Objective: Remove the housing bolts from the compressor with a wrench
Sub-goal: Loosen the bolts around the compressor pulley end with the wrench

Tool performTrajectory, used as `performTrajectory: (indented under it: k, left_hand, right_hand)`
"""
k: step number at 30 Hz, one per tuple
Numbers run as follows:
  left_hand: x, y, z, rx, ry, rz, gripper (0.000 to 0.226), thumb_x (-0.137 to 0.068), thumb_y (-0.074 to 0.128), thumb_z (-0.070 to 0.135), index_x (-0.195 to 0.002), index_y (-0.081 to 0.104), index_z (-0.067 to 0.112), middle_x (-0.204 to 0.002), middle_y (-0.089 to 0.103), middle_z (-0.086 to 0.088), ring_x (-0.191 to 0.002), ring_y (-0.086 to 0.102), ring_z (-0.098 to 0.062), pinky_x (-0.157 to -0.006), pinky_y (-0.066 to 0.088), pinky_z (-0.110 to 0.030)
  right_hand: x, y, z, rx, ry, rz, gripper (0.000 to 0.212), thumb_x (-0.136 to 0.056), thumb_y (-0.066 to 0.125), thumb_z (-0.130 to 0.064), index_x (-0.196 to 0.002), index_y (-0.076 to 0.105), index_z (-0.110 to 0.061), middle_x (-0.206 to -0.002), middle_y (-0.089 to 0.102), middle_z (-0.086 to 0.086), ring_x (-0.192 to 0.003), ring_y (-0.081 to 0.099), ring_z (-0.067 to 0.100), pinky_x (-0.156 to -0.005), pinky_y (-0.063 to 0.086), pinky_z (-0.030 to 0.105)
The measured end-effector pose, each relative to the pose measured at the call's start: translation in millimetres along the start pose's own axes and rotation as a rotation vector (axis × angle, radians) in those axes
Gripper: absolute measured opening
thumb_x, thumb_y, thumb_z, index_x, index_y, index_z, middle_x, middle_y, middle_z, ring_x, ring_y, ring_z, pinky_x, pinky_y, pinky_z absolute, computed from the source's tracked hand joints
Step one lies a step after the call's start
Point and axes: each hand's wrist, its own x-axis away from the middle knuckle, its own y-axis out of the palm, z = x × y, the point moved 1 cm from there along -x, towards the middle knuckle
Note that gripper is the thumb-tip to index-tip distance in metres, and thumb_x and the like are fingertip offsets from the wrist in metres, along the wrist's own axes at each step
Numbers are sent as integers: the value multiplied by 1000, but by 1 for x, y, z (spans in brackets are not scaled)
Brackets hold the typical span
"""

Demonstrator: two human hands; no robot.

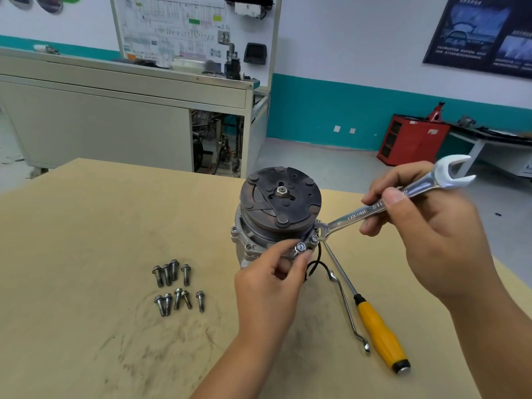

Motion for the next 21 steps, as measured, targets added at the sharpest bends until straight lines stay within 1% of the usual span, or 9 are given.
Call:
performTrajectory:
  k: [2, 4, 8, 11, 15, 16, 18, 20, 21]
  left_hand:
    - [0, -6, 4, 22, 3, -4, 37, -74, 79, 9, -82, 65, 42, -52, 60, 14, -47, 57, -1, -53, 40, -6]
    - [0, -16, 6, 24, -7, -19, 35, -74, 79, 9, -82, 66, 41, -51, 59, 19, -48, 55, 3, -53, 38, -3]
    - [6, -53, -4, -72, -108, -40, 23, -73, 80, 22, -73, 68, 41, -51, 58, 7, -46, 50, -3, -51, 38, -10]
    - [6, -94, -19, -208, -229, -35, 16, -73, 79, 26, -69, 69, 37, -55, 63, 8, -49, 52, -4, -52, 39, -10]
    - [-7, -152, -38, -485, -336, -53, 18, -78, 77, 27, -65, 66, 34, -58, 66, 21, -61, 60, 7, -55, 39, -5]
    - [-10, -165, -42, -563, -364, -61, 20, -79, 76, 29, -62, 65, 33, -58, 65, 23, -60, 59, 8, -53, 39, -6]
    - [-16, -184, -51, -728, -419, -90, 27, -81, 73, 34, -56, 65, 28, -54, 62, 23, -54, 57, 3, -47, 35, -12]
    - [-20, -195, -57, -820, -460, -107, 31, -82, 71, 35, -53, 65, 25, -51, 62, 17, -52, 55, -1, -48, 35, -22]
    - [-22, -198, -60, -841, -474, -112, 32, -82, 71, 35, -53, 65, 24, -51, 62, 15, -55, 56, -3, -49, 35, -23]
  right_hand:
    - [2, 1, 1, -32, 3, 12, 12, -89, 43, -15, -86, 54, -15, -83, 64, -2, -62, 63, 17, -62, 54, 26]
    - [3, 4, 3, -69, 19, 17, 12, -88, 43, -15, -86, 54, -15, -83, 64, -2, -62, 63, 17, -61, 54, 23]
    - [7, 13, 5, -91, 39, 9, 12, -88, 43, -16, -85, 55, -15, -83, 63, 0, -62, 63, 17, -61, 54, 22]
    - [10, 18, 6, -113, 49, 2, 12, -87, 44, -16, -84, 55, -14, -82, 64, -1, -61, 64, 17, -61, 54, 23]
    - [14, 24, 6, -118, 46, -7, 12, -88, 44, -13, -83, 56, -14, -83, 64, -2, -59, 64, 14, -59, 53, 19]
    - [15, 26, 6, -120, 46, -9, 13, -90, 46, -9, -83, 56, -14, -83, 64, -2, -59, 64, 14, -59, 52, 18]
    - [18, 28, 7, -108, 63, -7, 21, -94, 48, 1, -82, 56, -14, -84, 64, 0, -59, 64, 13, -59, 51, 15]
    - [20, 29, 7, -96, 81, -8, 24, -93, 45, 4, -81, 56, -15, -83, 64, 0, -59, 64, 12, -59, 51, 14]
    - [21, 29, 7, -91, 83, -9, 25, -93, 45, 4, -81, 56, -15, -84, 64, 1, -59, 64, 12, -59, 51, 14]
